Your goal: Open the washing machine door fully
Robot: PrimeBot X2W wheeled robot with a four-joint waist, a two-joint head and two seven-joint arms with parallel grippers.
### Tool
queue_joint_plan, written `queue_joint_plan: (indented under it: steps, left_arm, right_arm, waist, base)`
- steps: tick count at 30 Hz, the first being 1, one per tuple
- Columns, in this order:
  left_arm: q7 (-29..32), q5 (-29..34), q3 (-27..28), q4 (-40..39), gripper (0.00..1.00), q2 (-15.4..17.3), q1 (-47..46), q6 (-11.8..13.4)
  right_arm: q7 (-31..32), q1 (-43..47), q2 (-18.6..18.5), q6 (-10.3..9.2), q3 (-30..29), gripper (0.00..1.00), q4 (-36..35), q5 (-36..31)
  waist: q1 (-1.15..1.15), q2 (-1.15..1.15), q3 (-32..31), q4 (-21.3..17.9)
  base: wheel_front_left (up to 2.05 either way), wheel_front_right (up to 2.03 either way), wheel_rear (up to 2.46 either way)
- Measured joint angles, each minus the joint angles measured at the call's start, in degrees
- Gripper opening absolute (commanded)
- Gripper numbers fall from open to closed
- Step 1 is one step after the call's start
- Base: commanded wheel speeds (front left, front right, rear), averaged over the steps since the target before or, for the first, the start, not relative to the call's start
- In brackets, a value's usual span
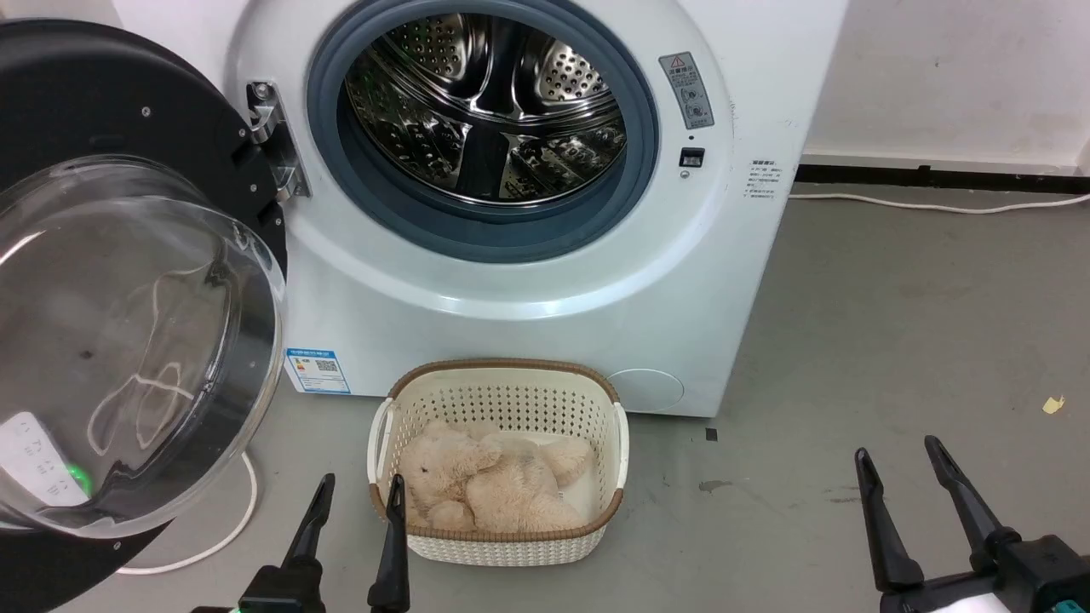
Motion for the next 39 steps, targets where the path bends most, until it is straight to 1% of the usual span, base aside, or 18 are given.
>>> queue_joint_plan:
  steps: [9, 10, 19, 39]
  left_arm:
    - [0.0, 0.66, 0.35, -0.15, 1.0, -0.91, -0.02, -0.58]
    - [0.03, 0.74, 0.37, -0.2, 0.0, -0.94, -0.05, -0.57]
    - [0.76, 0.88, 0.7, -0.15, 0.0, -1.11, -0.05, -0.63]
    - [3.11, 2.42, 2.43, -0.25, 0.0, -1.43, -0.36, -1.81]
  right_arm:
    - [0.0, 0.0, 0.12, 0.0, 0.32, 1.0, 0.15, 0.09]
    - [0.02, -0.01, 0.11, 0.0, 0.35, 0.0, 0.14, 0.08]
    - [0.8, -0.03, 0.11, 0.0, 0.48, 0.0, 0.14, 0.05]
    - [3.12, -0.4, 0.11, 0.0, 0.98, 0.0, 0.14, -0.1]
  waist:
    - [0.0, 0.0, 0.21, 0.16]
    - [0.0, 0.0, 0.23, 0.17]
    - [0.0, 0.0, 0.25, 0.2]
    - [0.0, 0.0, 0.28, 0.28]
  base:
    - [0.0, 0.0, 0.0]
    - [0.0, 0.0, 0.0]
    - [0.0, 0.0, 0.0]
    - [0.0, 0.0, 0.0]
